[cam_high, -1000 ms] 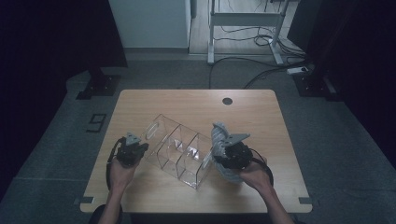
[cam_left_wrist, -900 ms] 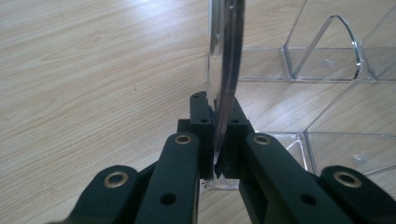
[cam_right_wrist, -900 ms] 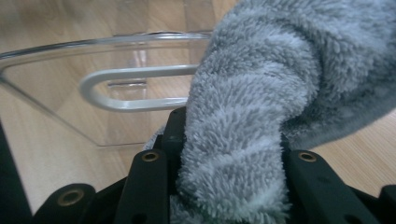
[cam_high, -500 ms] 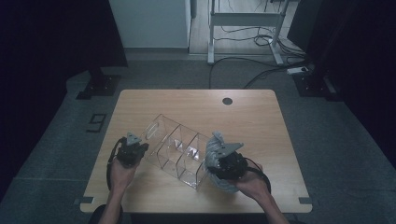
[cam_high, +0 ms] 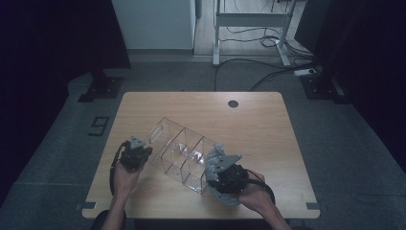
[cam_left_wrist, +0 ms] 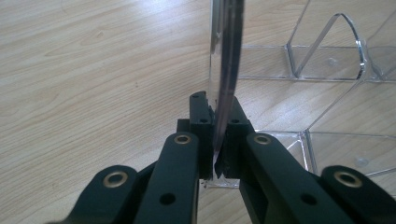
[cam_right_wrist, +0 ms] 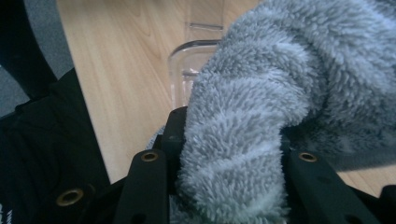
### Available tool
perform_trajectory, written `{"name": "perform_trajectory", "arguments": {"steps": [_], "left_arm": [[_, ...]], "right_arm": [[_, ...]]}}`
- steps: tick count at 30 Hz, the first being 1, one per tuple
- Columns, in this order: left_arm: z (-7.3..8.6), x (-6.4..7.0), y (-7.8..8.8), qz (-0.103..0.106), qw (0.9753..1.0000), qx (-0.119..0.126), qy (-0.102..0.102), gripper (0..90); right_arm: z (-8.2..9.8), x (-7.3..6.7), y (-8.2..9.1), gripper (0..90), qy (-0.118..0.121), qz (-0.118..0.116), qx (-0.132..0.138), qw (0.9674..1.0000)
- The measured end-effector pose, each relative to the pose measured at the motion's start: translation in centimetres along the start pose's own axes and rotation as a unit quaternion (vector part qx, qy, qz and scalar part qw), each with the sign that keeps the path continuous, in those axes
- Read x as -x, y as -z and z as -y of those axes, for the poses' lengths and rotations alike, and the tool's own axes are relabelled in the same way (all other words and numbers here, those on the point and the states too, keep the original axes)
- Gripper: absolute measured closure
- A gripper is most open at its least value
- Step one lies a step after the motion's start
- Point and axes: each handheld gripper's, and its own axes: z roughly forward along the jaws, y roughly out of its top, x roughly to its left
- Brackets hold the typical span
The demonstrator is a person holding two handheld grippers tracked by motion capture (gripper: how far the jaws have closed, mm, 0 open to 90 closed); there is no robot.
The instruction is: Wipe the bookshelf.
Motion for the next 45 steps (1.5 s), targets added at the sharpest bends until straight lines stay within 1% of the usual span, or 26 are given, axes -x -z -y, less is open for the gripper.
{"name": "perform_trajectory", "arguments": {"steps": [2,4,6,7,10,12,15,18,25,31,33,37,45], "left_arm": [[0.0,0.0,0.0,0.0,1.0,-0.001,0.001,86.8],[0.0,0.0,0.0,0.0,1.0,-0.001,0.001,86.8],[0.0,0.0,0.0,0.001,1.0,-0.001,0.002,86.8],[0.0,0.0,0.0,0.002,1.0,-0.001,0.001,86.8],[0.1,-0.1,0.0,0.004,1.0,0.001,0.0,86.9],[0.1,-0.2,0.0,0.008,1.0,0.002,0.0,87.1],[0.1,-0.3,0.0,0.012,0.9999,0.003,-0.001,87.1],[0.1,-0.4,0.0,0.014,0.9999,0.003,-0.001,87.2],[0.2,-0.5,0.0,0.02,0.9998,0.004,-0.003,87.2],[0.2,-0.6,0.1,0.025,0.9997,0.004,-0.006,87.3],[0.2,-0.7,0.1,0.029,0.9995,0.003,-0.007,87.3],[0.2,-0.9,0.2,0.035,0.9993,0.0,-0.013,87.5],[0.2,-0.9,0.2,0.036,0.9992,-0.003,-0.017,87.5]], "right_arm": [[-0.1,-0.3,0.0,62.9,0.003,-0.009,-0.002,0.9999],[-0.2,-0.8,-0.1,62.9,0.011,-0.028,-0.001,0.9996],[-0.4,-1.2,-0.2,63.0,0.015,-0.017,-0.012,0.9997],[-0.5,-1.3,-0.2,63.1,0.015,-0.017,-0.012,0.9997],[-0.3,-0.9,-0.2,63.3,0.008,-0.023,-0.009,0.9997],[-0.1,-0.6,-0.3,63.5,0.002,-0.022,-0.011,0.9997],[0.1,-0.4,-0.7,63.7,-0.001,-0.021,-0.016,0.9996],[0.3,-0.4,-1.3,64.0,-0.003,-0.019,-0.028,0.9994],[1.0,0.0,-2.7,64.2,-0.011,-0.024,-0.045,0.9986],[1.7,0.3,-4.3,64.1,-0.016,-0.03,-0.072,0.9969],[1.9,0.4,-4.6,64.0,-0.017,-0.031,-0.075,0.9965],[1.9,0.7,-4.5,63.9,-0.024,-0.025,-0.074,0.9967],[2.3,1.8,-4.6,63.9,-0.049,0.003,-0.066,0.9966]]}}
